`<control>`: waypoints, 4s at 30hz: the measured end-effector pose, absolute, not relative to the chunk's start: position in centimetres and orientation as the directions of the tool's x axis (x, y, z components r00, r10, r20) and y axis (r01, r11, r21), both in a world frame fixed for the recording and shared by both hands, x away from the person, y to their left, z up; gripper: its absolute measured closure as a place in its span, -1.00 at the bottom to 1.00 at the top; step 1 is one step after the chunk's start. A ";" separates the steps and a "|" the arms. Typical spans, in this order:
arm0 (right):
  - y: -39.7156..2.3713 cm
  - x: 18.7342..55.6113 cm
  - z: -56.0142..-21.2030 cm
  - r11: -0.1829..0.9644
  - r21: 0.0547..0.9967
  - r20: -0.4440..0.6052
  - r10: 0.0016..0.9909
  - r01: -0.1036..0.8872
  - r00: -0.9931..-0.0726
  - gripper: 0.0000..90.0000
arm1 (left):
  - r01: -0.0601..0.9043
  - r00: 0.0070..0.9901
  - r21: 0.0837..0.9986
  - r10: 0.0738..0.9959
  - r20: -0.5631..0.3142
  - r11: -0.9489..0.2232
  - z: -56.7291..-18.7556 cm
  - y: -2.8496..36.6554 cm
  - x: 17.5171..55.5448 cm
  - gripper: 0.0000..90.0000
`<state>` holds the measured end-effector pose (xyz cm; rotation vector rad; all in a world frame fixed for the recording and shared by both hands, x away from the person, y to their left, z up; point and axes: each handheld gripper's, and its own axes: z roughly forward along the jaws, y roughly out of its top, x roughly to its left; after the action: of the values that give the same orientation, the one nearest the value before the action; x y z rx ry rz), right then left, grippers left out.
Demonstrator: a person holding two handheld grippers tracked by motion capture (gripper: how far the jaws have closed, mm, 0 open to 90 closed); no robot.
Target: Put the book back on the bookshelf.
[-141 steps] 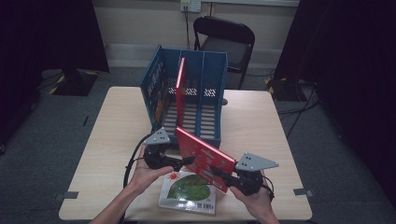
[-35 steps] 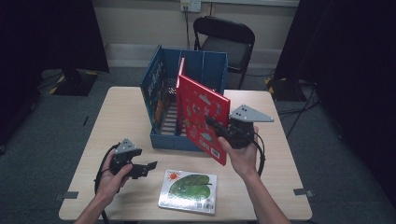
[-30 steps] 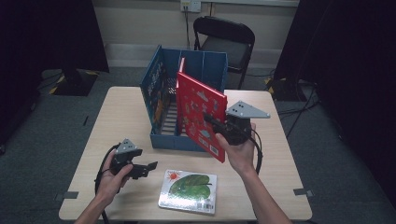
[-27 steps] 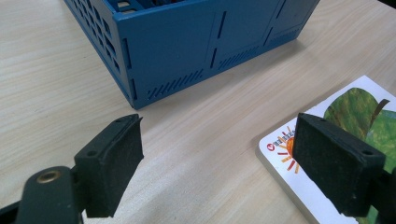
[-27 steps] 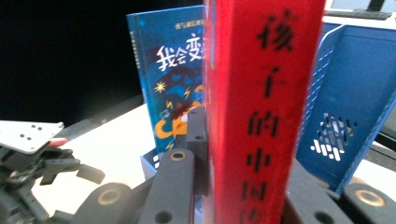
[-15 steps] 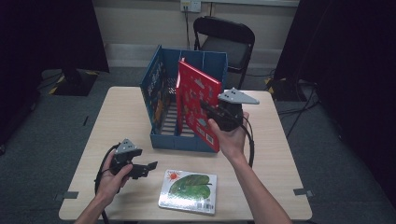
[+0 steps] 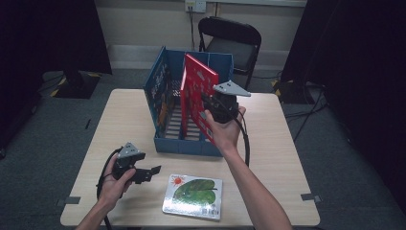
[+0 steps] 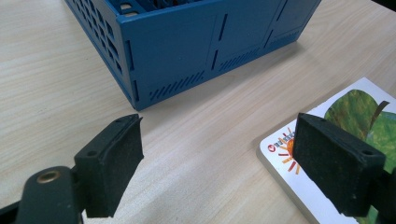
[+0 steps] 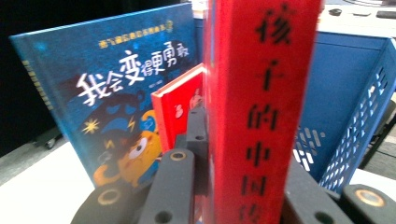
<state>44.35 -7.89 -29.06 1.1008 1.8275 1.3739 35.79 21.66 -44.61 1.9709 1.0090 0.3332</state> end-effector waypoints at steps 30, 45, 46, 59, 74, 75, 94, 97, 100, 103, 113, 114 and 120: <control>-3.7 48.7 -31.3 0.083 0.946 0.014 0.956 0.315 -0.294 0.79 | 0.512 0.654 0.798 0.747 -0.120 -0.319 -44.7 21.3 35.8 -0.64; -1.8 49.8 -32.6 0.046 0.955 0.020 0.976 0.294 -0.216 0.79 | 0.508 0.669 0.793 0.734 -0.116 -0.337 -44.8 21.1 35.8 -0.64; -1.8 49.9 -32.8 0.044 0.954 0.021 0.976 0.295 -0.215 0.79 | 0.507 0.670 0.793 0.734 -0.114 -0.339 -44.8 21.1 35.8 -0.64; -2.0 49.9 -35.6 0.051 0.951 0.017 0.977 0.306 -0.213 0.78 | 0.498 0.671 0.795 0.734 -0.102 -0.346 -44.9 21.0 35.8 -0.64; -2.3 48.7 -37.4 0.062 0.955 0.010 0.971 0.292 -0.239 0.77 | 0.493 0.677 0.794 0.730 -0.095 -0.354 -44.9 20.8 35.7 -0.64; -2.3 48.6 -37.4 0.064 0.954 0.010 0.970 0.294 -0.242 0.77 | 0.494 0.677 0.793 0.730 -0.094 -0.356 -44.9 20.8 35.7 -0.64; -3.2 45.5 -38.7 0.110 0.942 -0.004 0.948 0.316 -0.319 0.70 | 0.495 0.671 0.796 0.736 -0.095 -0.348 -44.8 20.9 35.7 -0.64; -3.3 45.3 -38.7 0.139 0.941 -0.032 0.943 0.307 -0.330 0.68 | 0.500 0.668 0.795 0.738 -0.101 -0.344 -44.9 20.9 35.7 -0.64; -3.5 45.2 -38.7 0.130 0.942 -0.013 0.936 0.311 -0.351 0.64 | 0.501 0.668 0.794 0.738 -0.102 -0.344 -44.8 20.9 35.7 -0.64; -4.1 44.8 -38.8 0.123 0.939 0.007 0.927 0.321 -0.376 0.59 | 0.501 0.668 0.795 0.737 -0.103 -0.343 -44.9 21.0 35.7 -0.64; -5.9 42.6 -39.7 0.148 0.927 0.028 0.888 0.344 -0.459 0.53 | 0.499 0.677 0.791 0.729 -0.100 -0.355 -44.9 20.7 35.7 -0.64; -5.9 42.4 -39.9 0.152 0.926 0.026 0.887 0.345 -0.461 0.54 | 0.498 0.675 0.792 0.731 -0.098 -0.354 -44.9 20.7 35.7 -0.64; -6.4 42.0 -41.0 0.162 0.918 0.031 0.880 0.361 -0.474 0.63 | 0.500 0.675 0.788 0.731 -0.096 -0.359 -45.0 20.7 35.7 -0.64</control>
<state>42.03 -6.42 -41.01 1.1730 1.9197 1.2903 35.75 20.65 -44.99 2.0365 0.9491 0.3440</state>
